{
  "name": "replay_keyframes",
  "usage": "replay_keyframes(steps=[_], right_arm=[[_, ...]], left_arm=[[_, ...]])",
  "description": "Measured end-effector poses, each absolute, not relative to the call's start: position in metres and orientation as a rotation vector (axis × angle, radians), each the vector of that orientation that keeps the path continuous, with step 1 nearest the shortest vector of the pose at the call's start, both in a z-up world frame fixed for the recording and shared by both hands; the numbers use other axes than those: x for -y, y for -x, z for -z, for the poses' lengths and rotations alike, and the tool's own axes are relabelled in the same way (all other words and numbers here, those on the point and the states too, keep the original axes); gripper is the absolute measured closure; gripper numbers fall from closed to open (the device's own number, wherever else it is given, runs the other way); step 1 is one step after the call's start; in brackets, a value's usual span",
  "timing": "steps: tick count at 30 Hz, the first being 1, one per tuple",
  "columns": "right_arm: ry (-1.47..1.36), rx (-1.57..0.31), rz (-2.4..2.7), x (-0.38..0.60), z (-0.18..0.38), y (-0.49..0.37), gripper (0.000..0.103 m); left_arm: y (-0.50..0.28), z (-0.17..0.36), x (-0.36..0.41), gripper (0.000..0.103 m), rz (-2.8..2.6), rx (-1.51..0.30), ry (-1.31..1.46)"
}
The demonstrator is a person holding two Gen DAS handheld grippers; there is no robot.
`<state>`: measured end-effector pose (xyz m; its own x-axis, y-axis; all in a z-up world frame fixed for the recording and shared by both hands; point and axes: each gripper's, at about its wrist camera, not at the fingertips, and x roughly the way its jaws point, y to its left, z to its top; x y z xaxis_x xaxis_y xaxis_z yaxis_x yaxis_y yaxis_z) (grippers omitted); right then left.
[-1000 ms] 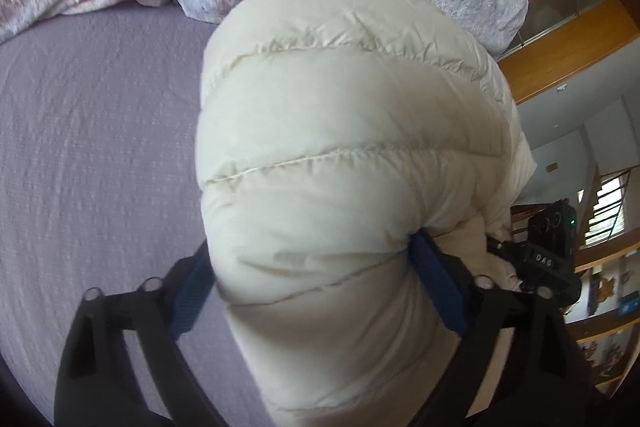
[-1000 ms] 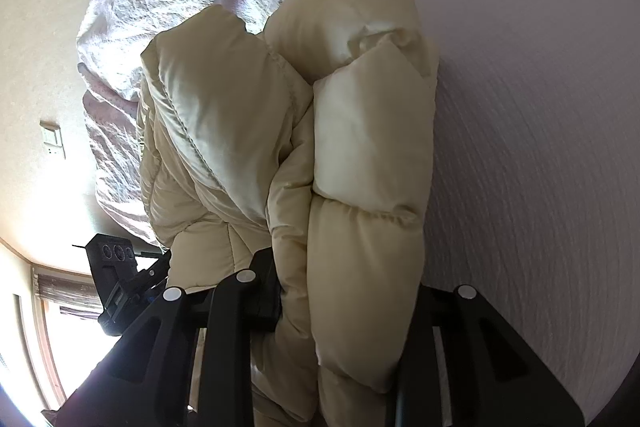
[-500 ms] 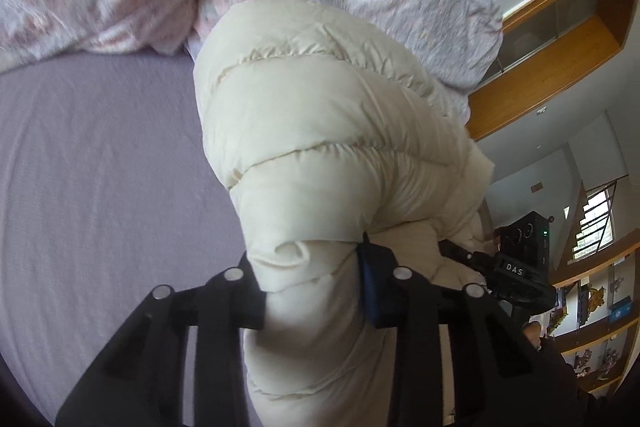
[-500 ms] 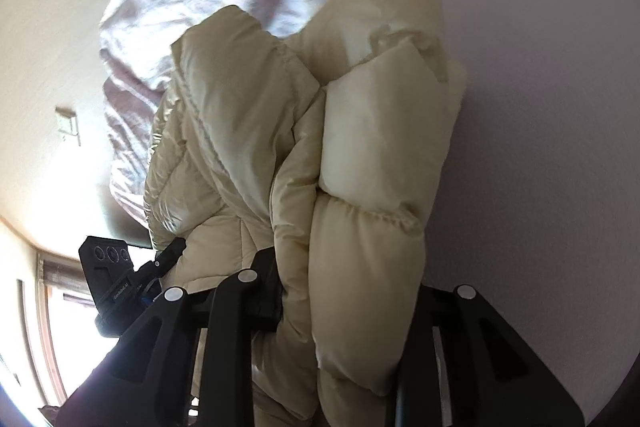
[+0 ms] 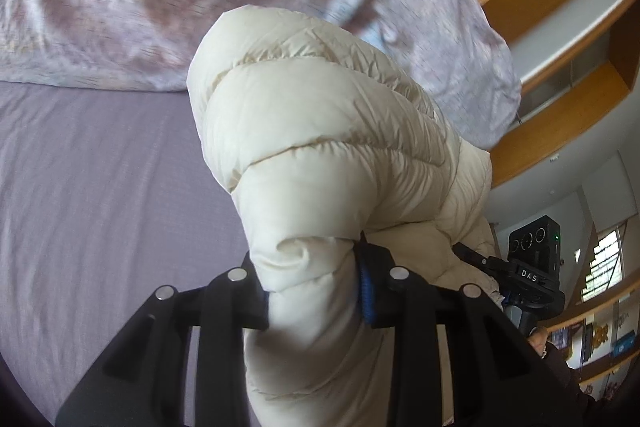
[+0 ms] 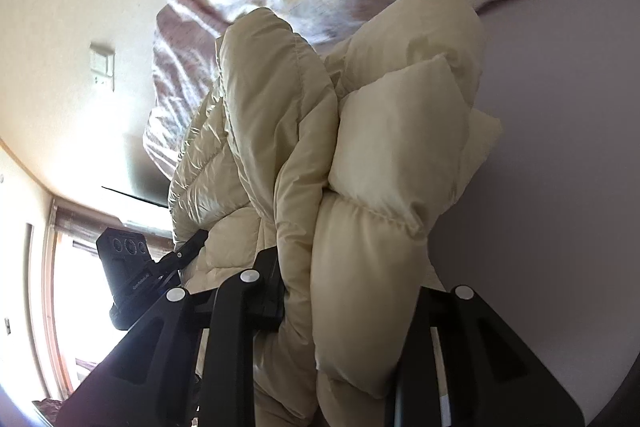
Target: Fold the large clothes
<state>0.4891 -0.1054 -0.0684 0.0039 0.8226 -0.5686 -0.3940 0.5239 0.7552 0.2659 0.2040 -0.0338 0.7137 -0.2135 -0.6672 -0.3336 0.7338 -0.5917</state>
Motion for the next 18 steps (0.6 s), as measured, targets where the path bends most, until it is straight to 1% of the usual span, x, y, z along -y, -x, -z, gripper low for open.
replay_keyframes(steps=[4, 9, 12, 14, 15, 18], right_arm=[[-0.421, -1.230, -1.023, 0.088, 0.072, -0.492, 0.079], [-0.397, -1.250, -1.002, 0.069, 0.088, -0.491, 0.079], [-0.403, -1.252, -0.983, 0.065, 0.092, -0.492, 0.079], [-0.389, -1.251, -0.970, 0.063, 0.092, -0.492, 0.079], [-0.379, -1.251, -0.959, 0.063, 0.092, -0.492, 0.076], [-0.346, -1.260, -0.921, 0.062, 0.089, -0.489, 0.065]], left_arm=[[-0.254, 0.037, -0.226, 0.072, -0.108, -0.783, 0.771], [-0.253, 0.052, -0.247, 0.071, -0.147, -0.813, 0.755], [-0.256, 0.062, -0.254, 0.069, -0.167, -0.836, 0.745], [-0.256, 0.066, -0.256, 0.066, -0.179, -0.845, 0.729], [-0.257, 0.066, -0.255, 0.065, -0.186, -0.850, 0.718], [-0.257, 0.069, -0.253, 0.056, -0.208, -0.862, 0.701]])
